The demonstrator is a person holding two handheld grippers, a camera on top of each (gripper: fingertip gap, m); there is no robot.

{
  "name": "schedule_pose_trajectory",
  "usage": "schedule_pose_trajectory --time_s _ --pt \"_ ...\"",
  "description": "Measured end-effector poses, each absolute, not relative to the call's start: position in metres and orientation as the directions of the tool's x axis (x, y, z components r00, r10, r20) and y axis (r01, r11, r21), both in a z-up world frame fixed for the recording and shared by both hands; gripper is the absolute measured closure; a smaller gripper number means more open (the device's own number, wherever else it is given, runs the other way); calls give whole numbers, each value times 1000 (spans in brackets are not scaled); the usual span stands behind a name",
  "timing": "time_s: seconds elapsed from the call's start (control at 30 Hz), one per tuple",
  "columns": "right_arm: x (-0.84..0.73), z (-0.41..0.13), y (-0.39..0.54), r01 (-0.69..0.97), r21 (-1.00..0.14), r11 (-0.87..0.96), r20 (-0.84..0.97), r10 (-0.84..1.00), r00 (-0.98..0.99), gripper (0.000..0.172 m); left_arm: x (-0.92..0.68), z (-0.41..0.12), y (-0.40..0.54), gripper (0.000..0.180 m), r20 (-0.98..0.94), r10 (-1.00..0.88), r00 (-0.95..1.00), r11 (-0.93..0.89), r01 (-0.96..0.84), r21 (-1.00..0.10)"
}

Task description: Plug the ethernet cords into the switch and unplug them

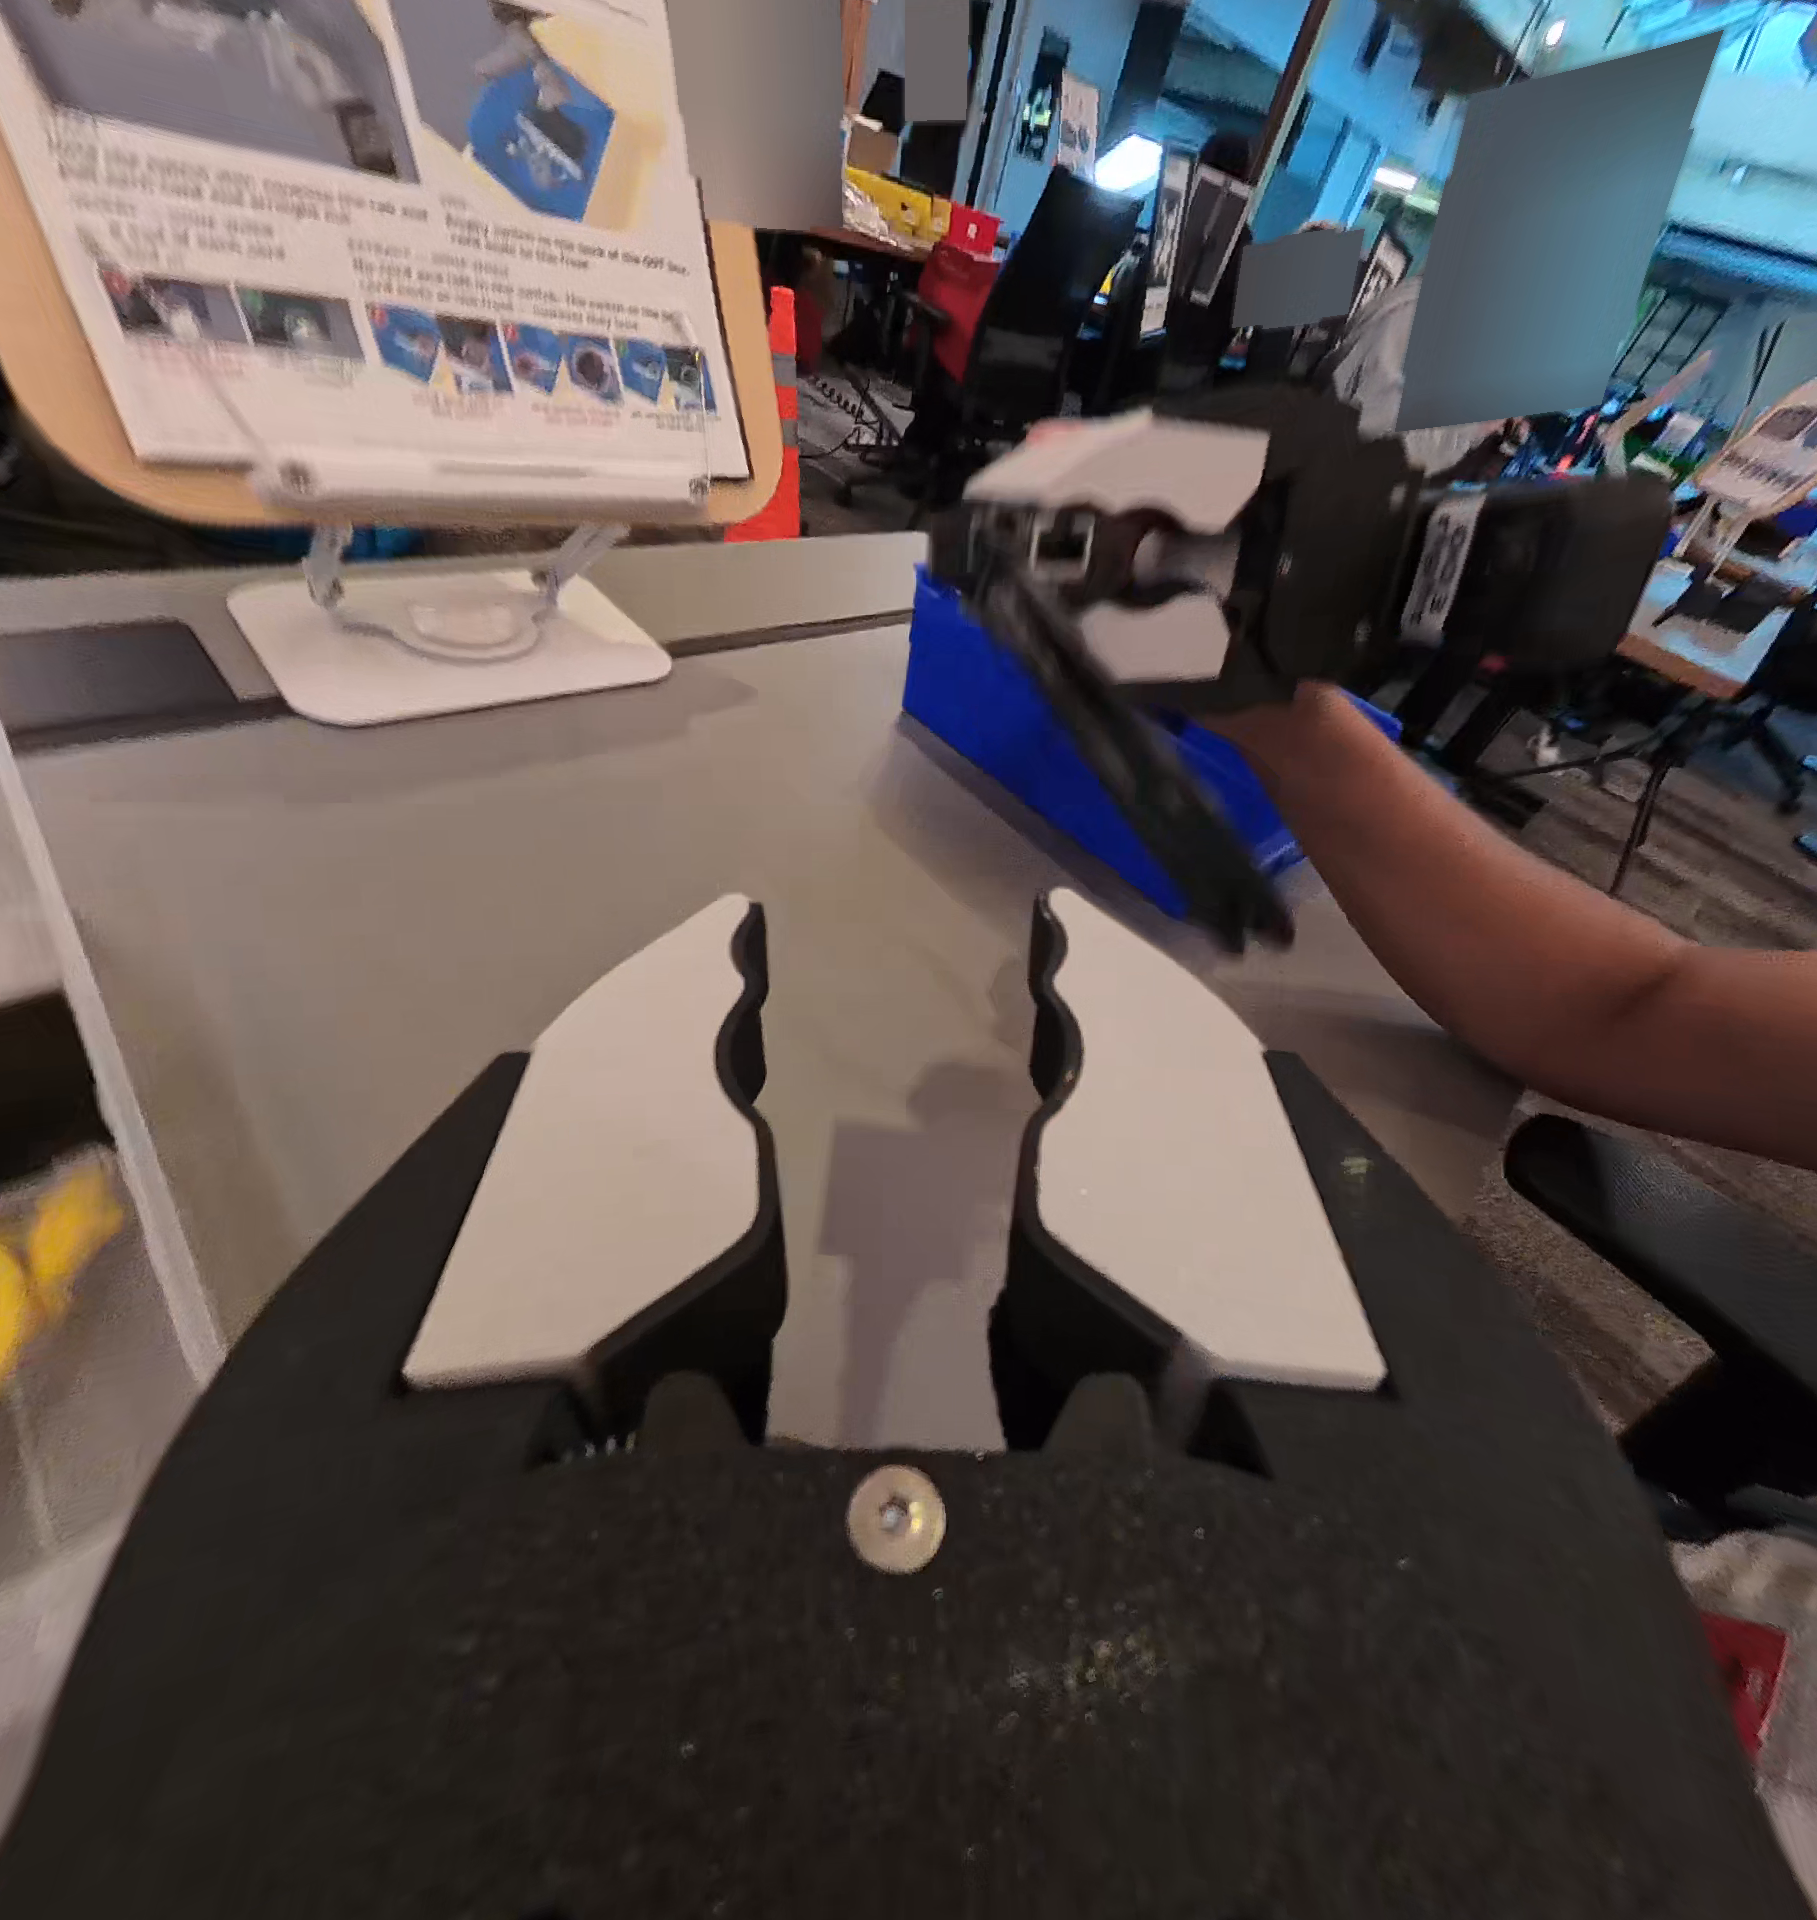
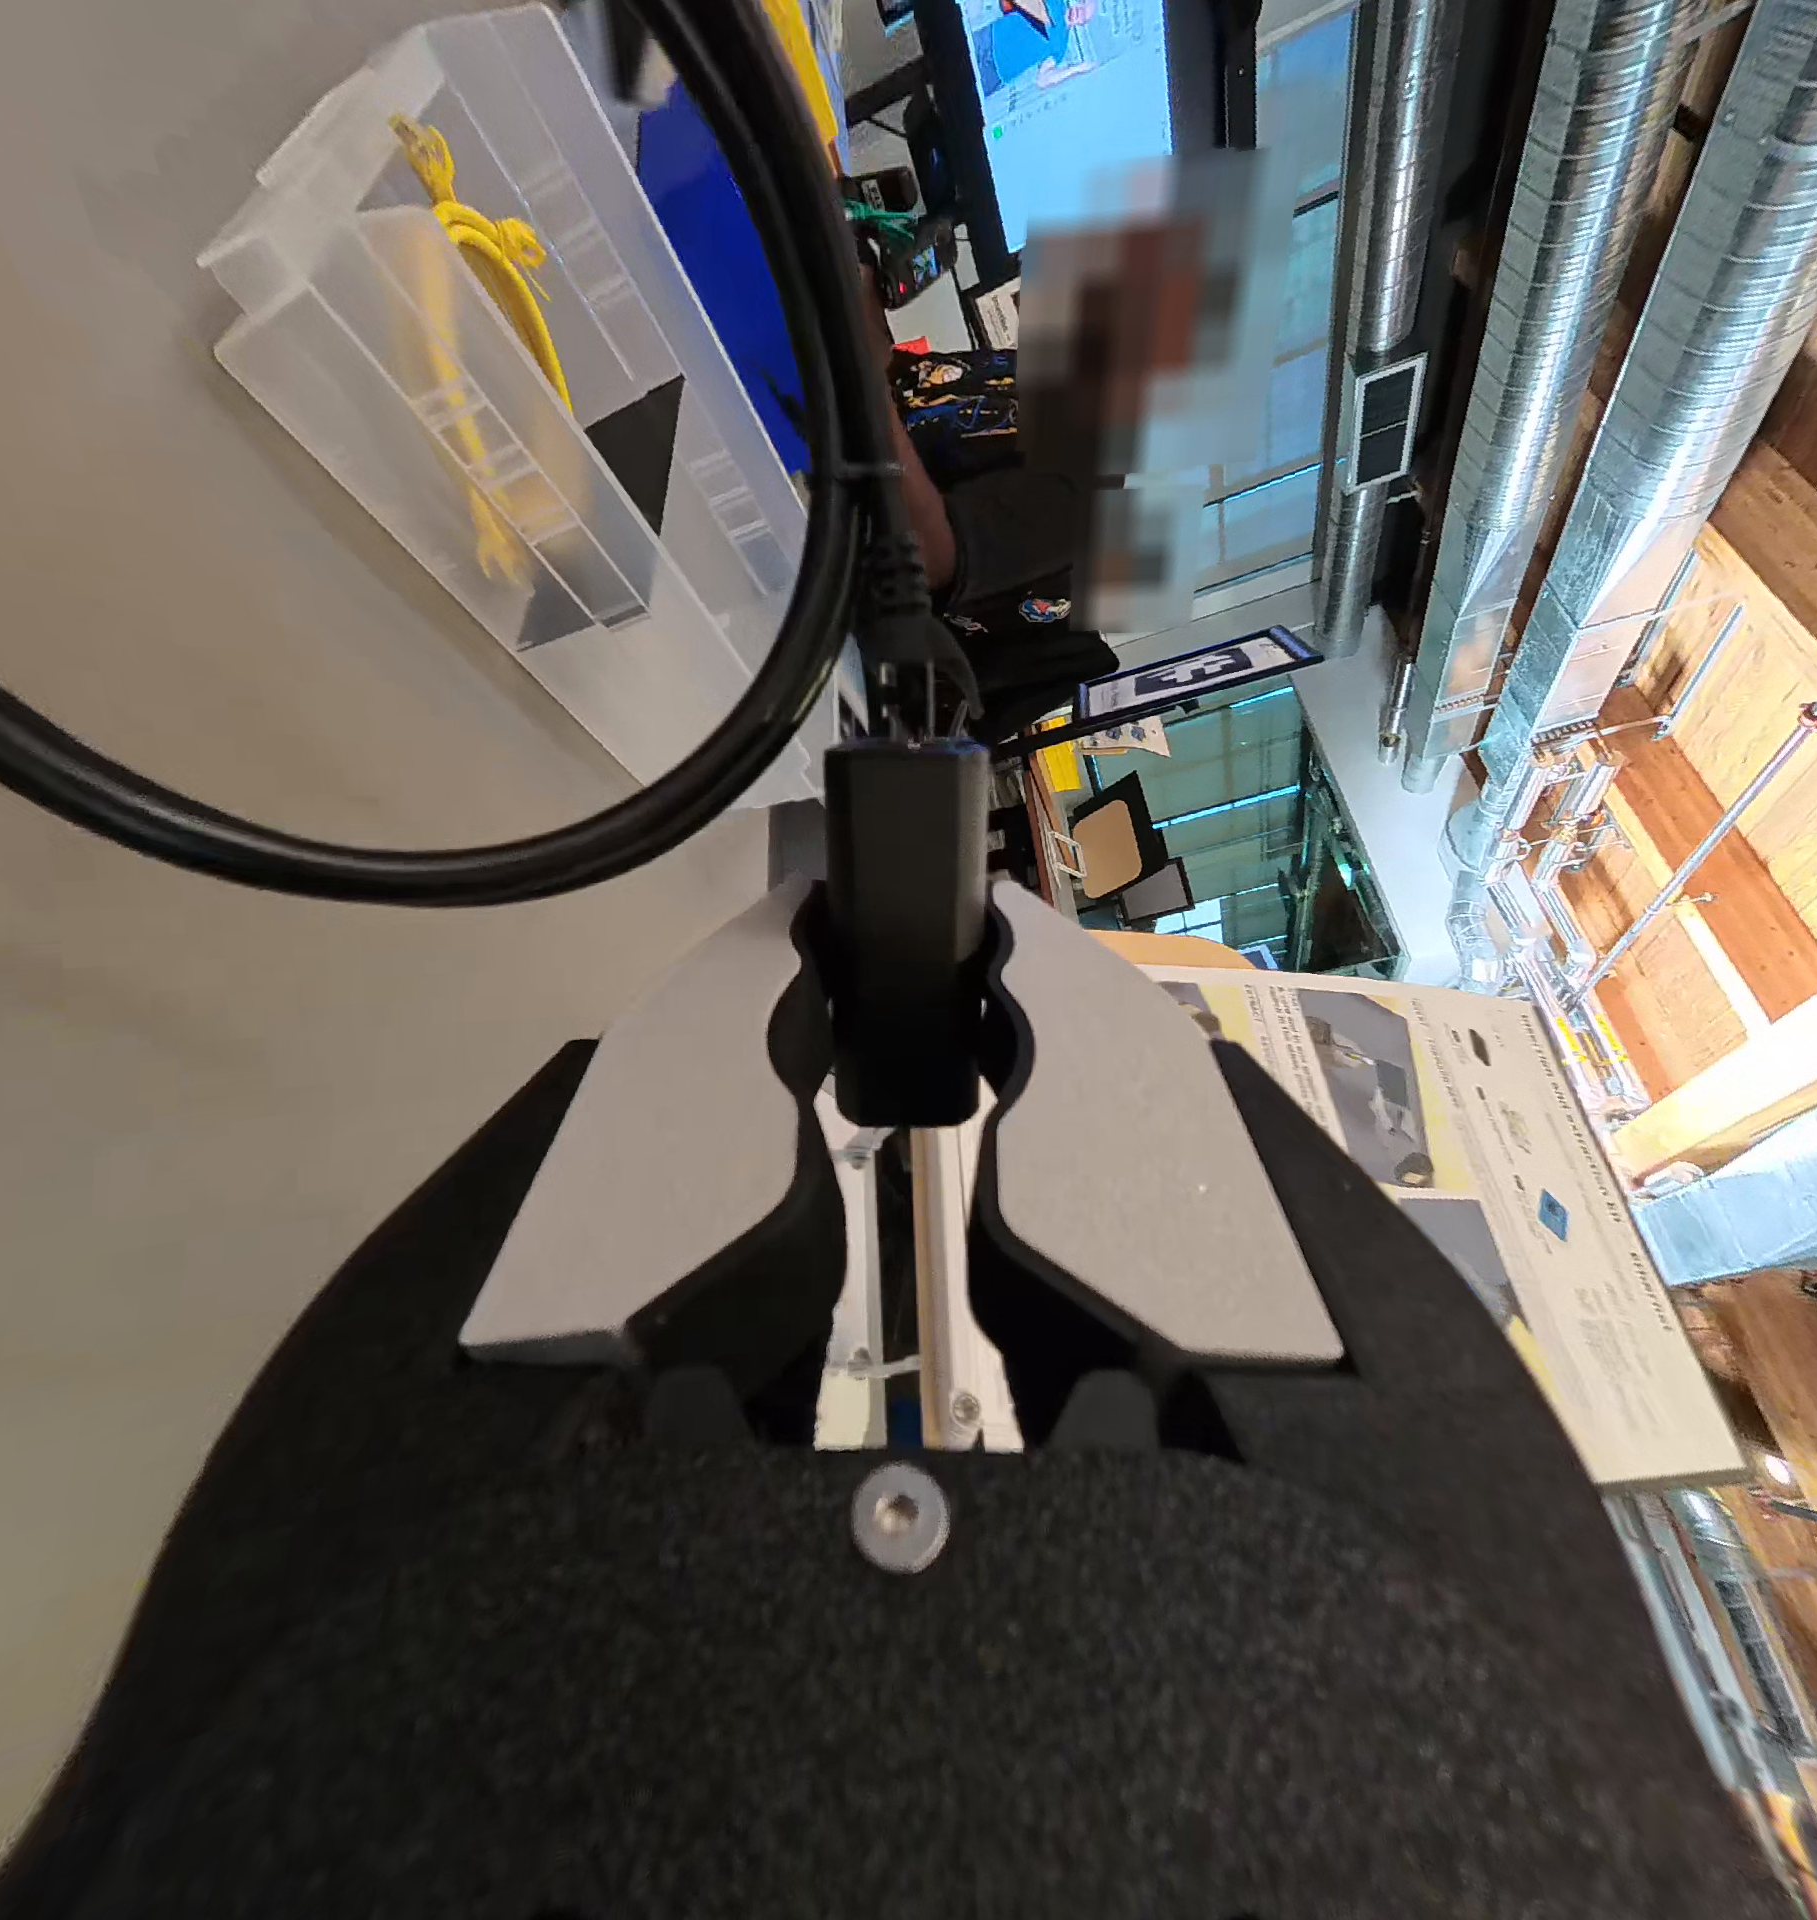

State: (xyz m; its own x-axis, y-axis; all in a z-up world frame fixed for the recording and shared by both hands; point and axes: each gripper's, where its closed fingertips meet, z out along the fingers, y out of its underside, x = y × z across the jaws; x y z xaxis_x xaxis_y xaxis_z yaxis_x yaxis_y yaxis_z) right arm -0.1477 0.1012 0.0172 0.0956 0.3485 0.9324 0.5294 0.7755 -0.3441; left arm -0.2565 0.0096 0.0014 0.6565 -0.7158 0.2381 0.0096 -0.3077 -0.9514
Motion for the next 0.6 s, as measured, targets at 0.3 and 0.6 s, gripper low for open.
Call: schedule_pose_trajectory --time_s 0.3,0.6 --pt "-136 12 110 586 -298 753 941 334 50 148 -290 -98 -23 130 389 -645 658 -413 129 -902" --pt "-138 -3 116 605 -290 741 935 353 16 148 -302 -106 -18 130 343 -632 695 -412 73 -908"
